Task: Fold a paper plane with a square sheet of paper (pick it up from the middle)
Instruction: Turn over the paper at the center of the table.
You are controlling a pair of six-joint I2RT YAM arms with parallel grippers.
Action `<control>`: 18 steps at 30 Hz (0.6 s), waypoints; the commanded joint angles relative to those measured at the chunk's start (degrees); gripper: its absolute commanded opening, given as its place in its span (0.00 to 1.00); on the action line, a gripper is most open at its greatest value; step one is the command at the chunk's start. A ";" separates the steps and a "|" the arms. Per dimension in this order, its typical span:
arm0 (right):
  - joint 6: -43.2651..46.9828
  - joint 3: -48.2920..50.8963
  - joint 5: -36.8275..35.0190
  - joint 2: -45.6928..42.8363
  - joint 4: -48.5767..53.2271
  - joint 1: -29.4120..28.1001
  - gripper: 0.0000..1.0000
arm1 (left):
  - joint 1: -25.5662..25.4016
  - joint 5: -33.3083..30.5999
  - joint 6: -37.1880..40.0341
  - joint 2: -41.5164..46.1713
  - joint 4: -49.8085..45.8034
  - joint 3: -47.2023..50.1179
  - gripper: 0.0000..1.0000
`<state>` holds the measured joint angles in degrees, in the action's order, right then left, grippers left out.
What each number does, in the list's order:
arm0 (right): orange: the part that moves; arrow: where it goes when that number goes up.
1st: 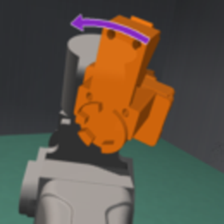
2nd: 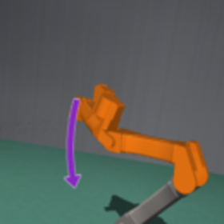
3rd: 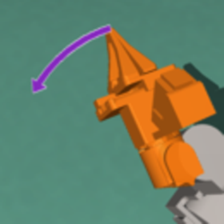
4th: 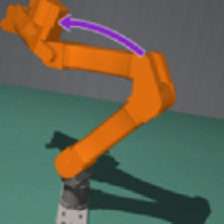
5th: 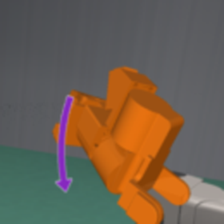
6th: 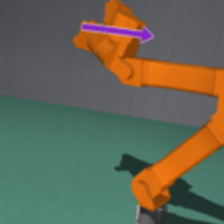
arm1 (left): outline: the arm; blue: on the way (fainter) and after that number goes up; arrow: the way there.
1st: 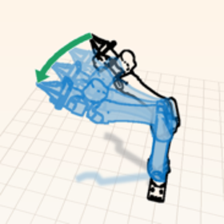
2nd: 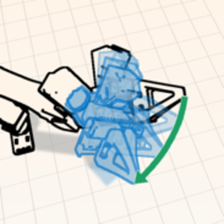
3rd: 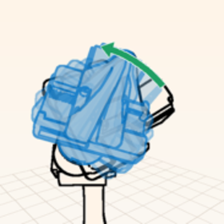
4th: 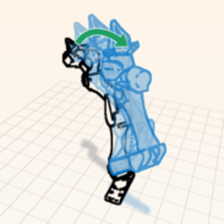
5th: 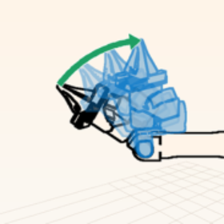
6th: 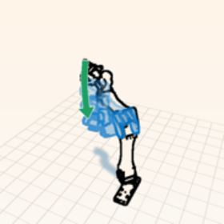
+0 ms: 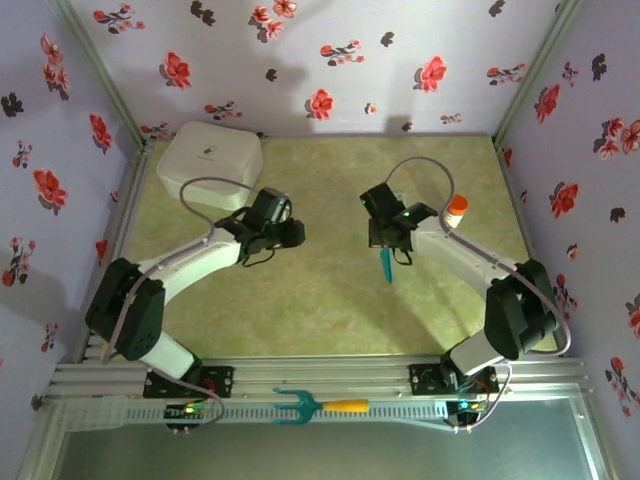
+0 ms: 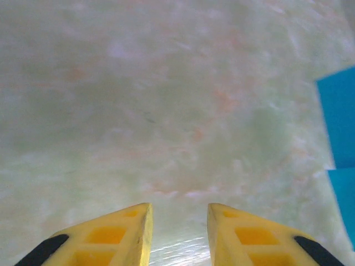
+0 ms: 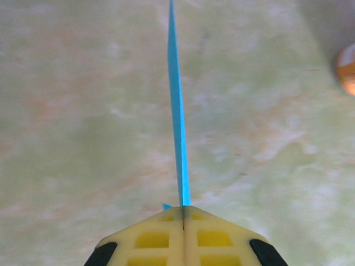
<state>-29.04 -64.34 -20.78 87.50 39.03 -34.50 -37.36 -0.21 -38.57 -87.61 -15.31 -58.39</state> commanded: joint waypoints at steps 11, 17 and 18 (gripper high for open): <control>-0.53 -8.57 -14.21 18.70 5.54 -12.28 0.01 | 4.62 -16.04 -6.85 13.68 -2.77 8.58 0.33; 0.12 -11.72 1.22 21.97 0.26 -13.80 0.12 | 5.21 -16.25 -7.24 15.13 -3.05 9.53 0.33; 0.41 -11.82 4.77 21.78 -0.55 -13.80 0.13 | 5.19 -15.91 -7.28 14.96 -3.09 9.39 0.33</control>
<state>-28.53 -74.24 -25.61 109.27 41.30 -47.97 -32.56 -14.17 -44.66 -73.12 -17.54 -49.65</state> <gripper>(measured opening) 0.119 0.330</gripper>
